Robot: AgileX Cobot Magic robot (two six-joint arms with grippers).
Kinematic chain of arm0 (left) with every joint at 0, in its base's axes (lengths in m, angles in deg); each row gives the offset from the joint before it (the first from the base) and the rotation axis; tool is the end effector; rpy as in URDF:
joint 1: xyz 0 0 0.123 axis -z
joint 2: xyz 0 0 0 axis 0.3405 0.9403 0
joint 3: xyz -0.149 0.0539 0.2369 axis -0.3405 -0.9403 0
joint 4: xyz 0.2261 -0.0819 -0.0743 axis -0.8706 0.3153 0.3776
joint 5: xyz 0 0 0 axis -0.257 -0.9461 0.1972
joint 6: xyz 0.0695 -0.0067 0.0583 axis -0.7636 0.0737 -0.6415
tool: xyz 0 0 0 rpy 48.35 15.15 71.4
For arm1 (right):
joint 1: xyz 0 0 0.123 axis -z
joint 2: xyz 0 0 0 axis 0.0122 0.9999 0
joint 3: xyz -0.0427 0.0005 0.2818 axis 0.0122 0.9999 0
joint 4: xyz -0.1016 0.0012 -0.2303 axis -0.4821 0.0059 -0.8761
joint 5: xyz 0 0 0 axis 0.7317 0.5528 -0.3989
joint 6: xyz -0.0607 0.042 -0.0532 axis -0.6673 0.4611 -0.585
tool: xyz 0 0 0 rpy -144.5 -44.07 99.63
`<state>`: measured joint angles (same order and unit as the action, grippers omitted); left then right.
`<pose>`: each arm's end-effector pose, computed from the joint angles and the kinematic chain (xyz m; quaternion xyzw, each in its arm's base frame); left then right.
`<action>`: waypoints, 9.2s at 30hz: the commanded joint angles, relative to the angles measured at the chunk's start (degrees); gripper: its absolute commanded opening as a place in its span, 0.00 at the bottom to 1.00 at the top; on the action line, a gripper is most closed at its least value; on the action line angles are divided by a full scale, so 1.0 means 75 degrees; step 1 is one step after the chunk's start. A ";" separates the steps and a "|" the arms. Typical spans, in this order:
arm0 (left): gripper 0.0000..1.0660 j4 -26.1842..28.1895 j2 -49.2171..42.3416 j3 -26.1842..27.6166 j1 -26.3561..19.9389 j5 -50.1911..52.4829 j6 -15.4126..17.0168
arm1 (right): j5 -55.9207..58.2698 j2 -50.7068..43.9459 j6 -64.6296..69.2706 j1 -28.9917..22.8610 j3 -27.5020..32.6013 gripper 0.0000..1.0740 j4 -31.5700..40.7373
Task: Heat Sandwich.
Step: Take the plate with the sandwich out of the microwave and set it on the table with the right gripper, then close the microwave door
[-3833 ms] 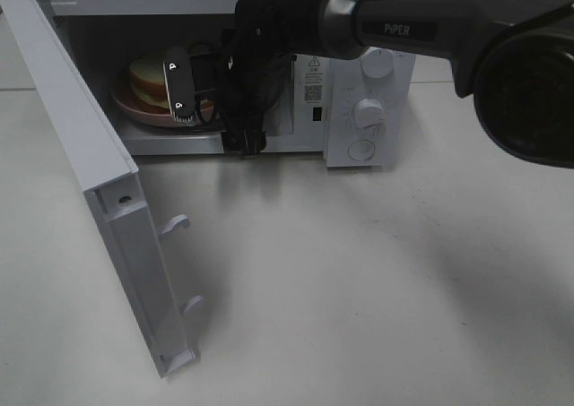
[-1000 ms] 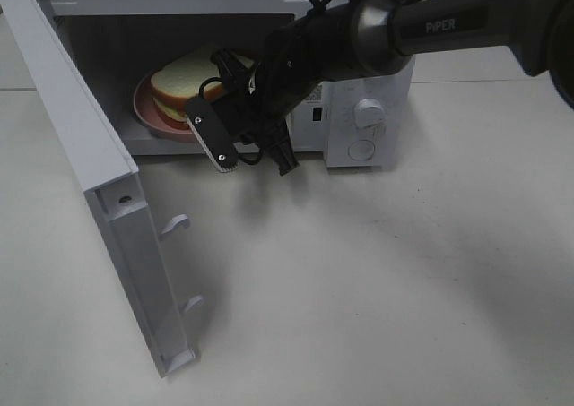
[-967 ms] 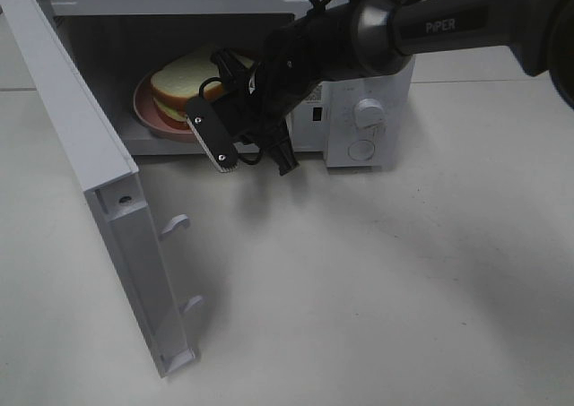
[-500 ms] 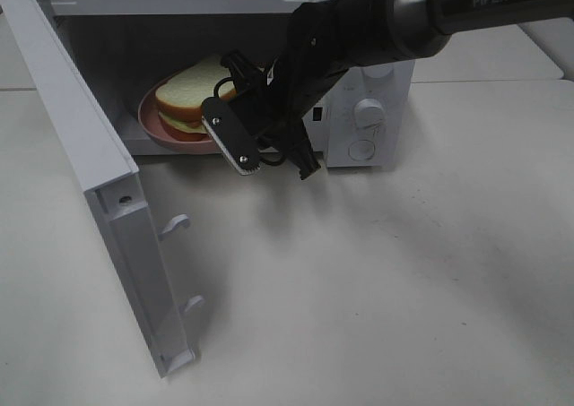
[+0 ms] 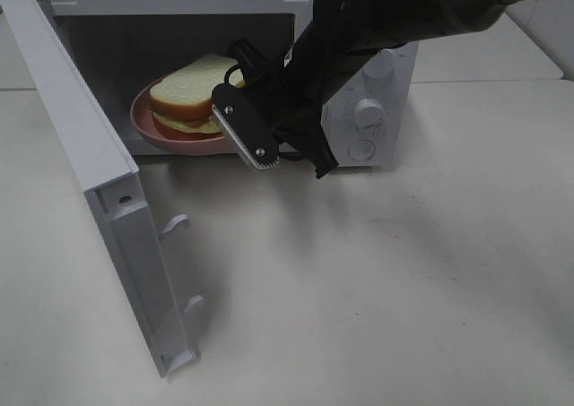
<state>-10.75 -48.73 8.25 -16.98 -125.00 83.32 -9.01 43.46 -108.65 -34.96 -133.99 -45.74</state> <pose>-0.0081 -0.0018 0.2804 0.0347 0.8504 -0.0193 0.5247 0.3680 0.2586 0.1858 -0.8689 0.3724 -0.1422 0.2933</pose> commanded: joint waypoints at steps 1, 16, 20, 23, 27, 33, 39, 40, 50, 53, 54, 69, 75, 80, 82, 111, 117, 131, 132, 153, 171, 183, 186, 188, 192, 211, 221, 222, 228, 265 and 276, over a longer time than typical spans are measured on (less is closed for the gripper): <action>0.91 0.0053 -0.0046 -0.0008 -0.0031 0.0031 0.0053 | -0.0122 -0.0252 -0.0107 0.0031 0.0122 0.00 0.0076; 0.91 0.0053 -0.0046 -0.0008 -0.0031 0.0031 0.0053 | -0.0642 -0.1490 -0.0206 0.0008 0.1742 0.00 0.0183; 0.91 0.0053 -0.0046 -0.0008 -0.0031 0.0031 0.0053 | -0.0741 -0.1971 -0.0206 0.0008 0.2414 0.00 0.0191; 0.91 0.0053 -0.0046 -0.0008 -0.0031 0.0031 0.0053 | -0.1131 -0.2536 -0.0206 0.0008 0.3102 0.00 0.0214; 0.91 0.0053 -0.0046 -0.0008 -0.0031 0.0031 0.0053 | -0.1276 -0.3071 -0.0191 0.0008 0.3751 0.00 0.0214; 0.91 0.0053 -0.0046 -0.0008 -0.0031 0.0031 0.0053 | -0.1482 -0.3812 -0.0053 0.0008 0.4492 0.00 0.0222; 0.91 0.0053 -0.0046 -0.0008 -0.0031 0.0031 0.0053 | -0.1467 -0.4668 0.0290 -0.0084 0.5294 0.00 0.0222; 0.91 0.0053 -0.0046 -0.0008 -0.0031 0.0031 0.0053 | -0.1467 -0.4782 0.0351 -0.0084 0.5401 0.00 0.0222; 0.91 0.0053 -0.0046 -0.0008 -0.0031 0.0031 0.0053 | -0.1474 -0.6471 0.0955 -0.0084 0.6685 0.00 0.0214; 0.91 0.0053 -0.0046 -0.0008 -0.0031 0.0031 0.0053 | -0.1436 -0.6952 0.1146 -0.0084 0.6960 0.00 0.0183; 0.91 0.0053 -0.0046 -0.0008 -0.0031 0.0031 0.0053 | -0.1406 -0.7120 0.1215 -0.0084 0.7021 0.00 0.0183; 0.91 0.0053 -0.0046 -0.0008 -0.0031 0.0031 0.0053 | -0.0252 -0.9091 0.2070 -0.0084 0.7731 0.00 -0.0726; 0.91 0.0053 -0.0046 -0.0008 -0.0031 0.0031 0.0053 | 0.0397 -0.9687 0.3117 -0.0084 0.7739 0.00 -0.1757; 0.91 0.0053 -0.0046 -0.0008 -0.0031 0.0031 0.0053 | 0.0588 -0.9924 0.4102 -0.0084 0.7739 0.00 -0.2322; 0.91 0.0053 -0.0046 -0.0008 -0.0031 0.0031 0.0053 | 0.0665 -0.9924 0.4721 -0.0084 0.7739 0.00 -0.2788; 0.91 0.0053 -0.0046 -0.0008 -0.0031 0.0031 0.0053 | 0.2292 -0.9893 0.9977 -0.0084 0.7739 0.00 -0.6066; 0.91 0.0053 -0.0046 -0.0008 -0.0031 0.0031 0.0053 | 0.2872 -0.9893 1.1222 -0.0084 0.7739 0.00 -0.6707; 0.91 0.0053 -0.0046 -0.0008 -0.0031 0.0031 0.0053 | 0.3804 -0.8327 1.5798 -0.0084 0.7731 0.00 -0.8098; 0.91 0.0053 -0.0046 -0.0008 -0.0031 0.0031 0.0053 | 0.3820 -0.8151 1.6142 -0.0084 0.7716 0.00 -0.8174; 0.91 0.0053 -0.0046 -0.0008 -0.0031 0.0031 0.0053 | 0.4393 -0.5019 1.9779 -0.0069 0.6875 0.00 -0.8663; 0.91 0.0053 -0.0046 -0.0008 -0.0031 0.0031 0.0053 | 0.3743 -0.3277 2.2254 0.0298 0.6875 0.00 -0.9190; 0.91 0.0053 -0.0046 -0.0008 -0.0031 0.0031 0.0053 | 0.3155 -0.2804 2.2322 0.1413 0.6425 0.00 -0.9580; 0.91 0.0053 -0.0046 -0.0008 -0.0031 0.0031 0.0053 | 0.3132 -0.2376 2.2292 0.1543 0.6203 0.00 -0.9694; 0.91 0.0053 -0.0046 -0.0008 -0.0031 0.0031 0.0053 | 0.3117 -0.2162 2.2307 0.1543 0.6089 0.00 -0.9710; 0.91 0.0053 -0.0046 -0.0008 -0.0031 0.0031 0.0053 | 0.3018 -0.1681 2.2445 0.1543 0.5814 0.00 -0.9717; 0.91 0.0053 -0.0046 -0.0008 -0.0031 0.0031 0.0053 | 0.1917 -0.0848 2.2575 0.1528 0.5157 0.17 -0.8663; 0.91 0.0053 -0.0046 -0.0008 -0.0031 0.0031 0.0053 | 0.2047 -0.0909 2.1803 0.1520 0.5157 0.59 -0.7754; 0.91 0.0053 -0.0046 -0.0008 -0.0031 0.0031 0.0053 | 0.2047 -0.1024 2.1551 0.1520 0.5157 0.60 -0.7517; 0.91 0.0053 -0.0046 -0.0008 -0.0031 0.0031 0.0053 | 0.2055 -0.1642 2.0902 0.1520 0.5157 0.60 -0.7066; 0.91 0.0053 -0.0046 -0.0008 -0.0031 0.0031 0.0053 | 0.4645 -0.8877 1.5011 0.1520 0.5157 0.81 -0.2834; 0.91 0.0053 -0.0046 -0.0008 -0.0031 0.0031 0.0053 | 0.5600 -1.1169 1.4905 0.1520 0.5202 0.80 -0.2788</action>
<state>-10.75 -48.73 8.25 -16.98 -125.00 83.32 32.30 -39.67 4.00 -23.62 -95.38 -66.71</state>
